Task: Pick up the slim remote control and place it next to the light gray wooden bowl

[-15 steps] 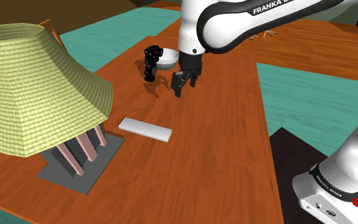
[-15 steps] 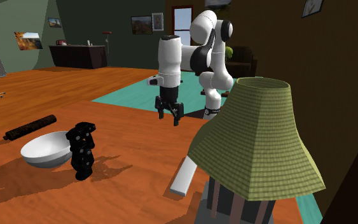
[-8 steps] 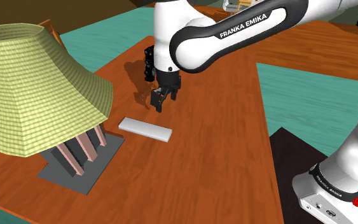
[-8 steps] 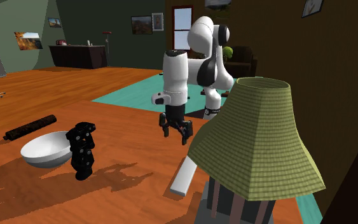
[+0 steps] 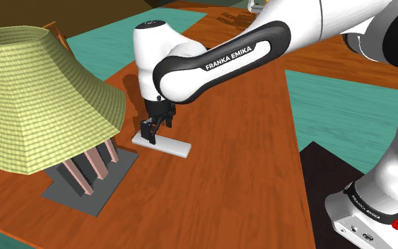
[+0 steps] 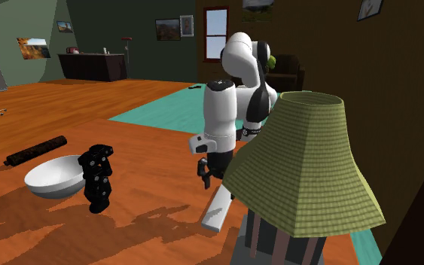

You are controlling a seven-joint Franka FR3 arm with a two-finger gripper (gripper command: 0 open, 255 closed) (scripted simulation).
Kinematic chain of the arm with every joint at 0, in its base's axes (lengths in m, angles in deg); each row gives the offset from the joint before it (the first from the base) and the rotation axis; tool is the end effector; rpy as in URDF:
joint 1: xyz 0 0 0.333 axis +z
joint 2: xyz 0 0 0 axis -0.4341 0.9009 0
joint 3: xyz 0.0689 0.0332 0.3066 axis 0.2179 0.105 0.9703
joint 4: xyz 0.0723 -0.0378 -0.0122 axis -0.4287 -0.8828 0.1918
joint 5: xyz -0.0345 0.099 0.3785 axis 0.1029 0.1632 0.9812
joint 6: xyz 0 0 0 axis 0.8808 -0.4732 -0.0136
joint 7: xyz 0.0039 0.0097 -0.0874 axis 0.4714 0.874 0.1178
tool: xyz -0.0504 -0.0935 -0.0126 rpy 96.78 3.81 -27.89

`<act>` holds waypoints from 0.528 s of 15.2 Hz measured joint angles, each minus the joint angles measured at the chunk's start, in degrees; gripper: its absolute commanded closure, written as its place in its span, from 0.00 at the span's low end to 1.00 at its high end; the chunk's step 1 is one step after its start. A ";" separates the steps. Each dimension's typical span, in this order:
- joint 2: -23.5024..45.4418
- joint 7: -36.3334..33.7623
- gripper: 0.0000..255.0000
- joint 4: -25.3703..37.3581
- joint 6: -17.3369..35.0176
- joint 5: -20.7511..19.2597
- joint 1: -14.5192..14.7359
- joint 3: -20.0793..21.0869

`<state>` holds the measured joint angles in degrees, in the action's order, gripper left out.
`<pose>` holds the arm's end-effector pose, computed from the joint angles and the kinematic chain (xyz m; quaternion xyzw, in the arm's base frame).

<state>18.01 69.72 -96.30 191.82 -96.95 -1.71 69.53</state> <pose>0.5487 0.4275 0.3352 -0.9746 -0.2239 0.0020 0.0092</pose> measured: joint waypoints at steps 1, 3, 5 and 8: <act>0.61 0.00 0.00 0.47 0.06 -0.13 0.23 0.01; 1.68 -0.05 0.00 0.70 0.84 -0.40 0.45 -0.10; 2.21 -0.18 0.00 -0.02 2.05 -0.61 0.52 -0.21; 3.39 -0.39 0.00 -0.41 3.59 -0.97 0.69 -0.44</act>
<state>21.40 69.33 -96.71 195.41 -97.92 -1.02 69.09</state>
